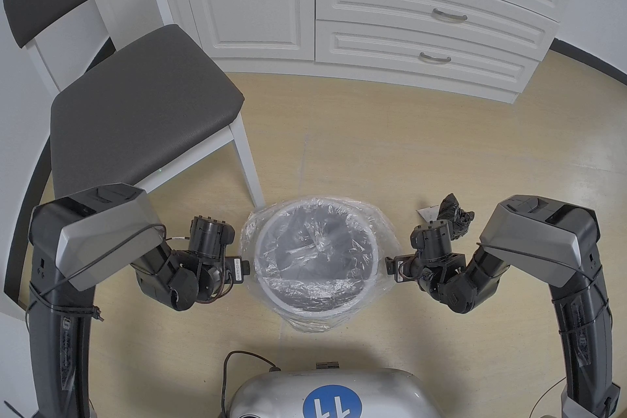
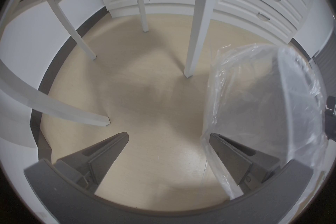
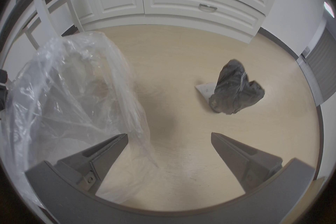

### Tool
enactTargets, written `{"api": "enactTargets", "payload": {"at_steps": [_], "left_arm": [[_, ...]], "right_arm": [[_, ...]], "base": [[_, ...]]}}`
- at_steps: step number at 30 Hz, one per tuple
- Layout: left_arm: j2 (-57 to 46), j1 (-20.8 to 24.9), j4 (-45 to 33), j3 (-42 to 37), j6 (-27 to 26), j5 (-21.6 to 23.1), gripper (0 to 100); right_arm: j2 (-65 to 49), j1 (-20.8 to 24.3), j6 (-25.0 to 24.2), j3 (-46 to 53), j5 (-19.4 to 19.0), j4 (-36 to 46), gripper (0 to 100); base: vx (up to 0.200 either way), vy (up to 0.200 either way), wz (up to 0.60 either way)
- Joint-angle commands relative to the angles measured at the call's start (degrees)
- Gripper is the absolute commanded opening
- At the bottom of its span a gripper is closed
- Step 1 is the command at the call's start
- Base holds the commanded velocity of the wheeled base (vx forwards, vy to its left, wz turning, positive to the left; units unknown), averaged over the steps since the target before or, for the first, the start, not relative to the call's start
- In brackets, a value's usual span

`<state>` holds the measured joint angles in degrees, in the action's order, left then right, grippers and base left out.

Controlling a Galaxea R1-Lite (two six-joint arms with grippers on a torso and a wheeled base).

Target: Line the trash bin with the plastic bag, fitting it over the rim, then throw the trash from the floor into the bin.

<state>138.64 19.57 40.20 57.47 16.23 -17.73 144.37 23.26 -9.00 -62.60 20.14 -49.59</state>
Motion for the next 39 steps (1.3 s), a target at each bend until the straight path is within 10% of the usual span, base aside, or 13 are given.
{"api": "enactTargets", "payload": {"at_steps": [1,17,24,34,39], "left_arm": [[5.8,0.0,0.0,2.6,0.5,0.0,100],[7.4,-0.3,-1.0,5.4,1.6,-0.1,100],[7.3,-0.8,-6.2,7.0,1.0,-2.8,100],[6.6,-0.9,-6.2,6.1,0.9,-2.8,100],[-1.5,-1.2,-5.5,-1.3,0.1,3.0,100]], "right_arm": [[4.2,-0.2,-0.3,-1.9,-0.5,0.5,100],[4.2,-0.1,-0.1,-2.9,0.2,2.1,100],[4.2,0.4,0.4,-8.1,14.1,12.0,100],[0.9,1.8,-0.1,-4.6,12.2,11.5,100],[-13.3,3.3,0.7,7.3,4.7,12.0,100]], "base": [[0.0,0.0,0.0],[0.0,0.0,0.0],[0.0,0.0,0.0],[0.0,0.0,0.0],[0.0,0.0,0.0]]}}
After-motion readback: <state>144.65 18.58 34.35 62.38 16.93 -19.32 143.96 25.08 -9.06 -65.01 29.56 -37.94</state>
